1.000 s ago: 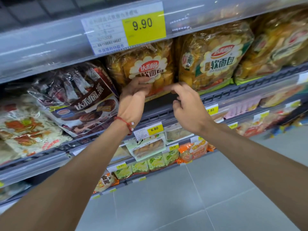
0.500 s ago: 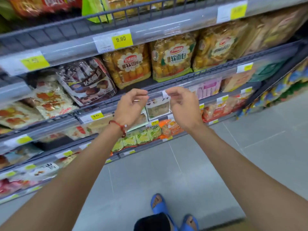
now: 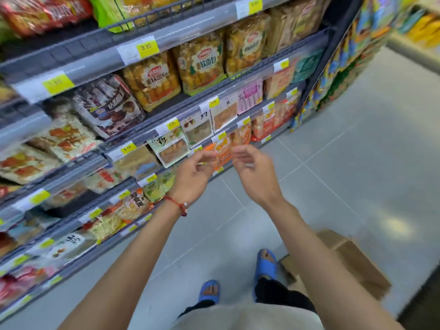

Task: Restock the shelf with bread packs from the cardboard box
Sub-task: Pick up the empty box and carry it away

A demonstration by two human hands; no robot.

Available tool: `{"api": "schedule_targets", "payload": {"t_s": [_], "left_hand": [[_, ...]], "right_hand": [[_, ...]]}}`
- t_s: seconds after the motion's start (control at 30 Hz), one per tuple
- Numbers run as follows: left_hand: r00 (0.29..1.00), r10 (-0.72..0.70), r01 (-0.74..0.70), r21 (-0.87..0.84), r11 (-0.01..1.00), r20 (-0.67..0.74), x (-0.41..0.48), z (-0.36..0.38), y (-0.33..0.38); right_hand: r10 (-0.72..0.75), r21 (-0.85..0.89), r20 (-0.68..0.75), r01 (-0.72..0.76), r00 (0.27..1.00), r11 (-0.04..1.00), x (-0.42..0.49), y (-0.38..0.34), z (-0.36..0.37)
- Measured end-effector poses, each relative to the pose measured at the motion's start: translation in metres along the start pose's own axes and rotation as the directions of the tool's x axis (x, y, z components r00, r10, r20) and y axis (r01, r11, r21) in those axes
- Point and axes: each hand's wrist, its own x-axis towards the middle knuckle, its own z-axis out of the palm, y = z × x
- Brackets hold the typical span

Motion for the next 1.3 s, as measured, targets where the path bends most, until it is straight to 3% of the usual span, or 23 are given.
{"api": "schedule_targets", "payload": {"t_s": [0.27,0.47,0.63,1.03,1.3], "left_hand": [[0.966,-0.002,0.01,-0.03,1.0,0.257,-0.07,0.02,-0.024],[0.917,-0.023,0.024,0.003,1.0,0.398,-0.117,0.075,-0.033],[0.861,-0.037,0.018,0.041,0.999,0.507,-0.161,0.13,-0.025],[0.742,-0.108,-0.02,0.183,0.983,0.661,-0.269,0.312,-0.016],[0.706,-0.207,0.014,0.279,0.96,0.677,-0.277,0.399,-0.024]], "right_hand": [[0.183,0.115,-0.231,-0.16,0.955,0.98,-0.118,0.003,0.01],[0.312,0.139,-0.397,-0.279,0.863,0.95,-0.21,0.027,-0.034],[0.441,0.268,-0.497,-0.351,0.747,0.897,-0.275,0.061,-0.082],[0.574,0.402,-0.597,-0.411,0.56,0.818,-0.423,0.159,-0.229],[0.624,0.416,-0.613,-0.474,0.484,0.776,-0.442,0.219,-0.299]]}}
